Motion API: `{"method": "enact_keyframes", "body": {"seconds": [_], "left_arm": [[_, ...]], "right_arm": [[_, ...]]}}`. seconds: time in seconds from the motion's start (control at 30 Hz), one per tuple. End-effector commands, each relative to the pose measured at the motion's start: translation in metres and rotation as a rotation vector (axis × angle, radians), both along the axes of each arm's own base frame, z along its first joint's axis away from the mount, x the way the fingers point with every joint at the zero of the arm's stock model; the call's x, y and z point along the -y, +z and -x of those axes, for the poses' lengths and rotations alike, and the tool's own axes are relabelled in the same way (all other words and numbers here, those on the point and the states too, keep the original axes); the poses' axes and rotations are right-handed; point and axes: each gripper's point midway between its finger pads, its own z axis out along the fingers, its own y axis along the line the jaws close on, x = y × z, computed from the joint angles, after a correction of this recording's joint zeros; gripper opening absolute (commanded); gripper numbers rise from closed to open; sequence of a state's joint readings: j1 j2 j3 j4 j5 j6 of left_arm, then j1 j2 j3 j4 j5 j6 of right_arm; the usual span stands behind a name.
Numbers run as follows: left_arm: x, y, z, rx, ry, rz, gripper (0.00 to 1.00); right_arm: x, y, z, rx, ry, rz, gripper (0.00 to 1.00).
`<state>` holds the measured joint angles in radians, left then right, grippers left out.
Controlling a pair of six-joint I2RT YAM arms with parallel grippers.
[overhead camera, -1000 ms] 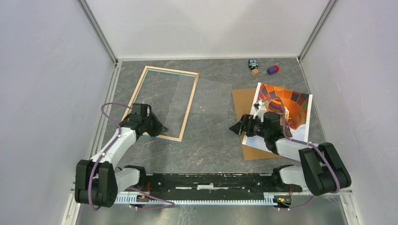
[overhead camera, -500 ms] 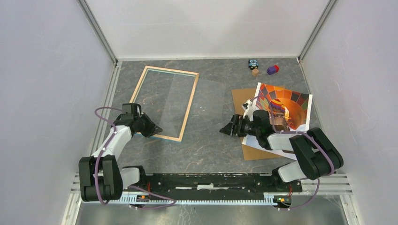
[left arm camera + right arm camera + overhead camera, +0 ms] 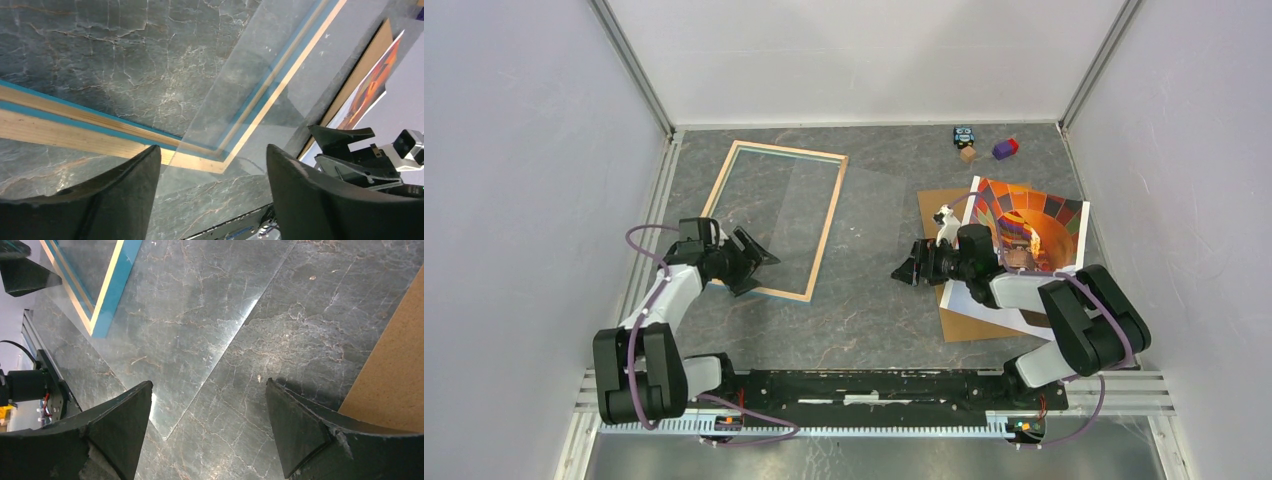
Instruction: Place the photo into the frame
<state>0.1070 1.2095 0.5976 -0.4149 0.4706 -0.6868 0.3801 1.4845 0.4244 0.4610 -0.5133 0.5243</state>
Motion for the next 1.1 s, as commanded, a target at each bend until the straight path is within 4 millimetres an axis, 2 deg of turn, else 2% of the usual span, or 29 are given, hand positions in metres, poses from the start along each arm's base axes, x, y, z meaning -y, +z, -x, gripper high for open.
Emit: {"method": "enact_keyframes", "body": {"seconds": [0.0,0.03,0.07,0.17,0.23,0.3,0.37,0.43,0.5,0.63,0.77,0.9,0.97,1.07], "left_arm": [[-0.008,0.020,-0.017,0.070,-0.038,-0.037,0.92],[-0.017,0.022,-0.018,0.051,-0.022,-0.095,0.98],[-0.027,0.023,-0.017,0.026,-0.003,-0.152,1.00],[-0.066,0.031,-0.014,-0.057,0.077,-0.358,1.00],[-0.076,0.044,-0.026,-0.021,0.091,-0.409,1.00],[-0.071,0.054,-0.048,0.050,0.043,-0.393,1.00],[-0.062,0.053,-0.069,0.048,-0.025,-0.341,1.00],[-0.039,0.054,-0.094,0.083,-0.139,-0.219,1.00],[-0.022,0.047,-0.115,0.099,-0.228,-0.107,1.00],[-0.014,0.025,-0.139,0.092,-0.266,-0.040,1.00],[0.017,0.009,-0.143,0.110,-0.327,0.062,0.96],[0.025,-0.007,-0.141,0.095,-0.365,0.089,0.86],[0.029,-0.012,-0.140,0.086,-0.386,0.118,0.84],[0.036,-0.020,-0.141,0.063,-0.400,0.167,0.69]], "right_arm": [[0.008,-0.016,0.000,0.003,0.017,0.087,0.89],[0.008,-0.016,0.001,0.004,0.022,0.087,0.89],[0.007,-0.018,0.002,0.002,0.026,0.087,0.89],[0.009,-0.021,0.004,0.003,0.033,0.099,0.89],[0.012,-0.023,0.005,0.010,0.034,0.118,0.89],[0.013,-0.023,0.007,0.023,0.043,0.120,0.89],[0.013,-0.020,0.008,0.039,0.052,0.118,0.89],[0.014,-0.019,0.009,0.054,0.056,0.122,0.89],[0.015,-0.017,0.009,0.065,0.058,0.122,0.89],[0.017,-0.018,0.009,0.073,0.055,0.138,0.89],[0.018,-0.017,0.009,0.079,0.056,0.140,0.89],[0.017,-0.018,0.010,0.077,0.059,0.134,0.89],[0.016,-0.018,0.011,0.073,0.064,0.129,0.89],[0.016,-0.014,0.010,0.085,0.064,0.127,0.89]]}}
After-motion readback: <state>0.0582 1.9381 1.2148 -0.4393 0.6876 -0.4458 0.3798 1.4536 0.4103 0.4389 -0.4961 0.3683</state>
